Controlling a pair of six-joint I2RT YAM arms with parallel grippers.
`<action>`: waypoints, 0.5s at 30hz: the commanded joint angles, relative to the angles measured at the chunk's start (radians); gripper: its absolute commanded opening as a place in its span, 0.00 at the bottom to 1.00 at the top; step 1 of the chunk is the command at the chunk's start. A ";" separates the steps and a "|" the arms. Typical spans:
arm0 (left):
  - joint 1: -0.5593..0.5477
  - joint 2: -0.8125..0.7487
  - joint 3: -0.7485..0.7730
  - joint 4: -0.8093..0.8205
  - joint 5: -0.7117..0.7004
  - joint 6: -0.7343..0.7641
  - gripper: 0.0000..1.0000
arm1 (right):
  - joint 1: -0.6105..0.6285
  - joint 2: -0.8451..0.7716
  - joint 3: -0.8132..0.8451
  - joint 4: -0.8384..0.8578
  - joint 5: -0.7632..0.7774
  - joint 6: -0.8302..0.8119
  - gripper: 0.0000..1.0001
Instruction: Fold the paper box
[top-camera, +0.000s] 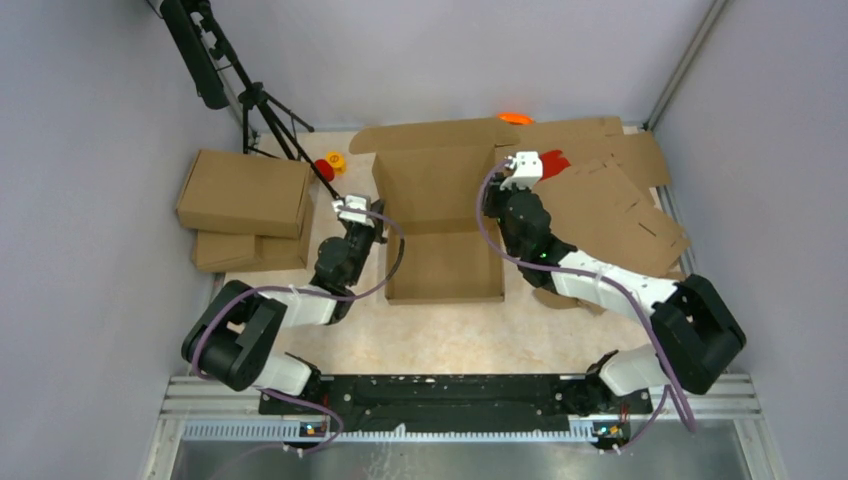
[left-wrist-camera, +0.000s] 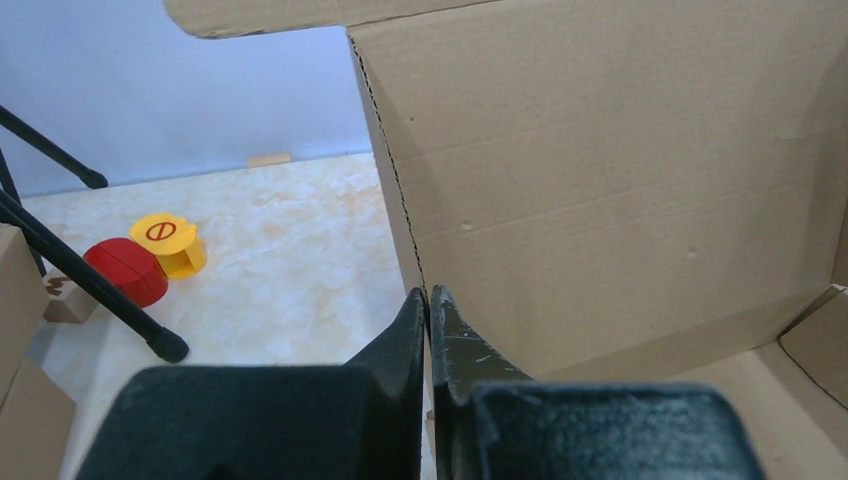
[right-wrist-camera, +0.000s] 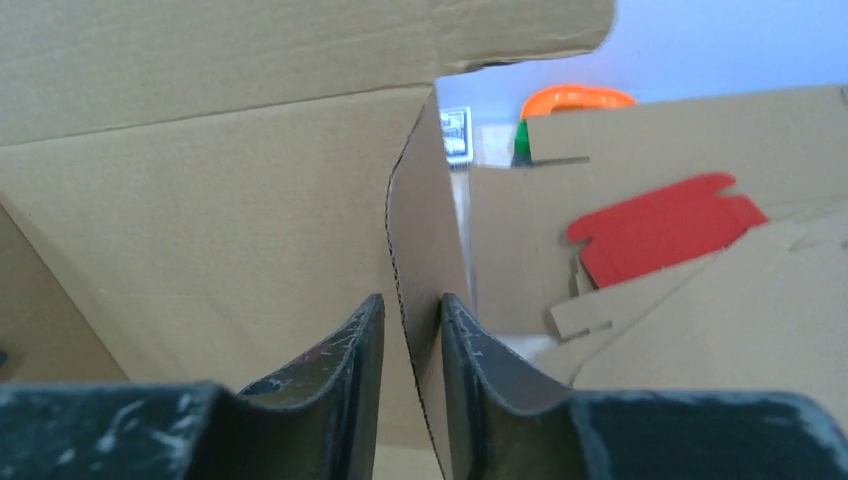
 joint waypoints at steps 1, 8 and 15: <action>-0.032 -0.029 -0.050 0.159 0.045 0.035 0.00 | 0.004 -0.078 -0.025 -0.235 -0.053 0.147 0.19; -0.101 -0.065 -0.097 0.149 -0.014 0.149 0.00 | 0.004 -0.107 -0.050 -0.315 -0.065 0.163 0.35; -0.116 -0.075 -0.122 0.149 -0.021 0.150 0.00 | -0.002 -0.143 0.012 -0.451 -0.036 0.172 0.52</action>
